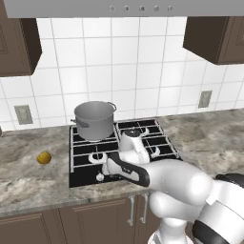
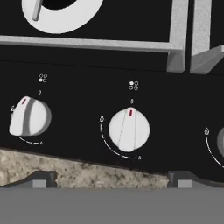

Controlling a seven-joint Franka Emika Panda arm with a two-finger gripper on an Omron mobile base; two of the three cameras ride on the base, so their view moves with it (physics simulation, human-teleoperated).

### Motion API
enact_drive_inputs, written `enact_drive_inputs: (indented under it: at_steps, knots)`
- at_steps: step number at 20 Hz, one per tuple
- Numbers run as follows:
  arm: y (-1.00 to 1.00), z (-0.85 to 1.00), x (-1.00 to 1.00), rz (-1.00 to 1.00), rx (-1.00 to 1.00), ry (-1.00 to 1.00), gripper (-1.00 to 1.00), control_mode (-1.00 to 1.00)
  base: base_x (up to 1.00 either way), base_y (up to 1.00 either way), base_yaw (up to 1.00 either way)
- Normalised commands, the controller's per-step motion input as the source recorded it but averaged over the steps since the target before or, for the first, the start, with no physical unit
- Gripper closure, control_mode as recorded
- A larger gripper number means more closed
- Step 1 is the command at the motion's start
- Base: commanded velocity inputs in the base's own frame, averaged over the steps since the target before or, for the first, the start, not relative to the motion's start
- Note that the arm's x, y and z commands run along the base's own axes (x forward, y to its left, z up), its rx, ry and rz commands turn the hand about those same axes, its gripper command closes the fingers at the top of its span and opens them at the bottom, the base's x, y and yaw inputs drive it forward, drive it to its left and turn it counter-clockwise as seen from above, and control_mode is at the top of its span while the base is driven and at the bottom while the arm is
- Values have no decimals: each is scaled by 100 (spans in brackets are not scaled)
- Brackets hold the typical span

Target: Turn on the burner for the pot on the stove. Wait thirty seconds for the pot to heat up. Then add the squash to the pot.

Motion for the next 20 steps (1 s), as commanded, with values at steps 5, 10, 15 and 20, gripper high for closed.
enact_drive_inputs:
  at_steps: [5,10,15,20]
  knots:
    - [2,-4,29,0,0,0,-100,-100,0,0,0]
    - [0,-7,36,0,0,0,-100,-100,0,0,0]
    - [0,-9,32,0,0,-1,-100,-100,0,0,0]
    - [0,0,0,0,0,0,-100,-100,0,0,0]
